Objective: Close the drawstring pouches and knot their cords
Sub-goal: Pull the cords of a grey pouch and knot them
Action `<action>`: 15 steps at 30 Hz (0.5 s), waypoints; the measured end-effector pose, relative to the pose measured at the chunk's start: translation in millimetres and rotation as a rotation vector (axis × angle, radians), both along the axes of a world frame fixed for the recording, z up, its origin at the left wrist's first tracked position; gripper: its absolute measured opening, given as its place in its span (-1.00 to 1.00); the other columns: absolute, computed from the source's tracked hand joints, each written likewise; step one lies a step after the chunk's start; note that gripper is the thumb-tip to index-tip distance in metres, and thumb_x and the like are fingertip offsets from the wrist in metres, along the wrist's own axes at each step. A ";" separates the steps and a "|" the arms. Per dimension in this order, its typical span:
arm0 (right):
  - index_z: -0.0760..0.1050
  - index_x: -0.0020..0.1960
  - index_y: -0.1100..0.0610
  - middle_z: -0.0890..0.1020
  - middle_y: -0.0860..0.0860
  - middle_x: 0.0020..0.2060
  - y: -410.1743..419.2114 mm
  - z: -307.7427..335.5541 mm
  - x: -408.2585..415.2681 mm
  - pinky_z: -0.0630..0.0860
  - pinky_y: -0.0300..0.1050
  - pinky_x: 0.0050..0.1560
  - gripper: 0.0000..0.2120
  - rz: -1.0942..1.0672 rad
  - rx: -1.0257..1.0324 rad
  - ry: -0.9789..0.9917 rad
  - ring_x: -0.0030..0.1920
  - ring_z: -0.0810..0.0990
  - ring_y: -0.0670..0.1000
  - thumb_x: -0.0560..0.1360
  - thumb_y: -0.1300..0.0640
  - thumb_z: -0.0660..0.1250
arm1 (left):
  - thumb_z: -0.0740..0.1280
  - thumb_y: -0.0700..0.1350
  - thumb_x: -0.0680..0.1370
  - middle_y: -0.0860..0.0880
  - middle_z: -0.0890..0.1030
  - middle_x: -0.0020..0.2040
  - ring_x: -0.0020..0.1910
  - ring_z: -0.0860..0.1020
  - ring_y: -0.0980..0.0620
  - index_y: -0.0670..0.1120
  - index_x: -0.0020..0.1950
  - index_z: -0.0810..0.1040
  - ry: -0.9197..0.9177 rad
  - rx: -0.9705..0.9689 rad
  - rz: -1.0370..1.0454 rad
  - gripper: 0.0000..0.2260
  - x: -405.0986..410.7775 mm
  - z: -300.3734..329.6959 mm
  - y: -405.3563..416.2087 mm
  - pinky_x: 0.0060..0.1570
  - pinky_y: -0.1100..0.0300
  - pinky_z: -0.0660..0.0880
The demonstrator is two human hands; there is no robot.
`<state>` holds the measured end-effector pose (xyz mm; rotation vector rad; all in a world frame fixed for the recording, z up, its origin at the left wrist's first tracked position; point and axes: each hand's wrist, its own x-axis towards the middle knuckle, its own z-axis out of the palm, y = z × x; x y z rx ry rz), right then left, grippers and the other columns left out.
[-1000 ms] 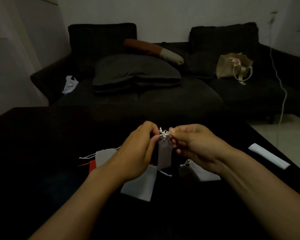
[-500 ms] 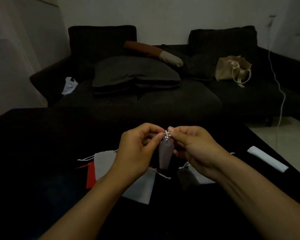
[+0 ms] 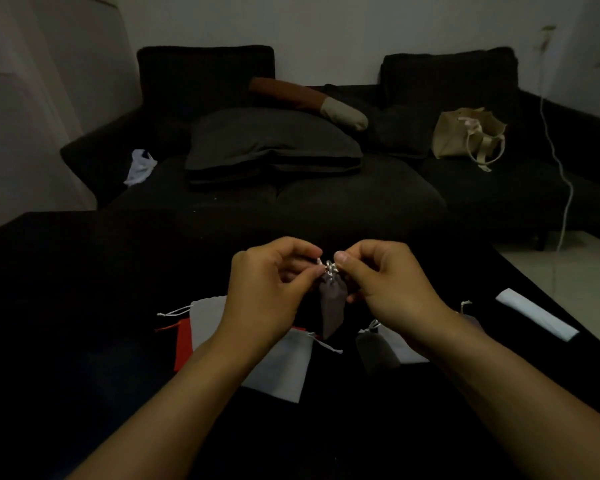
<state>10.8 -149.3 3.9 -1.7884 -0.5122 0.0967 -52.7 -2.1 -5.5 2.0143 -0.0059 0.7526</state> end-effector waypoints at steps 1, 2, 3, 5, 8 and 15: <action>0.59 -0.13 0.33 0.64 0.21 -0.26 0.4 -1.2 0.6 0.56 -0.24 -0.32 -0.76 0.000 -0.006 -0.007 -0.29 0.60 0.00 0.60 0.19 0.29 | 0.50 -0.30 0.45 0.03 0.70 -0.19 -0.20 0.68 0.19 -0.09 0.01 0.66 0.008 -0.012 -0.004 -0.81 0.3 -0.4 0.7 -0.17 0.32 0.60; 0.58 -0.12 0.34 0.64 0.22 -0.25 0.6 -2.1 1.3 0.57 -0.22 -0.31 -0.77 0.001 -0.007 -0.002 -0.29 0.61 0.02 0.60 0.19 0.29 | 0.49 -0.30 0.45 0.02 0.70 -0.18 -0.20 0.69 0.18 -0.07 0.01 0.65 0.015 -0.026 -0.008 -0.80 0.4 -0.5 1.0 -0.17 0.31 0.60; 0.58 -0.11 0.35 0.65 0.25 -0.22 0.7 -2.4 1.5 0.59 -0.19 -0.28 -0.77 0.001 -0.003 0.008 -0.29 0.61 0.02 0.60 0.19 0.29 | 0.49 -0.31 0.45 0.02 0.70 -0.17 -0.19 0.69 0.17 -0.05 0.01 0.65 0.014 -0.042 -0.007 -0.79 0.7 -0.5 1.1 -0.17 0.31 0.59; 0.59 -0.10 0.35 0.66 0.26 -0.18 0.2 -1.9 2.0 0.63 -0.08 -0.20 -0.77 -0.015 -0.002 0.007 -0.28 0.63 0.02 0.60 0.19 0.29 | 0.49 -0.30 0.45 0.03 0.70 -0.18 -0.19 0.69 0.16 0.00 -0.02 0.64 -0.006 -0.086 0.006 -0.77 1.3 -0.7 0.0 -0.16 0.30 0.59; 0.60 -0.12 0.29 0.67 0.20 -0.23 -2.1 -2.0 1.9 0.63 0.04 -0.13 -0.78 -0.080 -0.043 -0.053 -0.28 0.67 0.02 0.59 0.15 0.31 | 0.49 -0.27 0.46 0.01 0.71 -0.16 -0.17 0.69 0.14 -0.06 0.02 0.65 -0.019 -0.149 0.022 -0.80 1.3 -0.4 -3.6 -0.14 0.25 0.62; 0.61 -0.12 0.18 0.69 0.10 -0.21 -0.7 -2.3 1.3 0.65 -0.10 -0.14 -0.80 -0.089 -0.031 -0.021 -0.22 0.68 -0.04 0.60 0.11 0.30 | 0.50 -0.27 0.45 -0.07 0.72 -0.16 -0.16 0.71 0.04 -0.09 -0.03 0.63 0.005 -0.373 0.021 -0.84 3.6 -2.5 -6.3 -0.14 0.19 0.64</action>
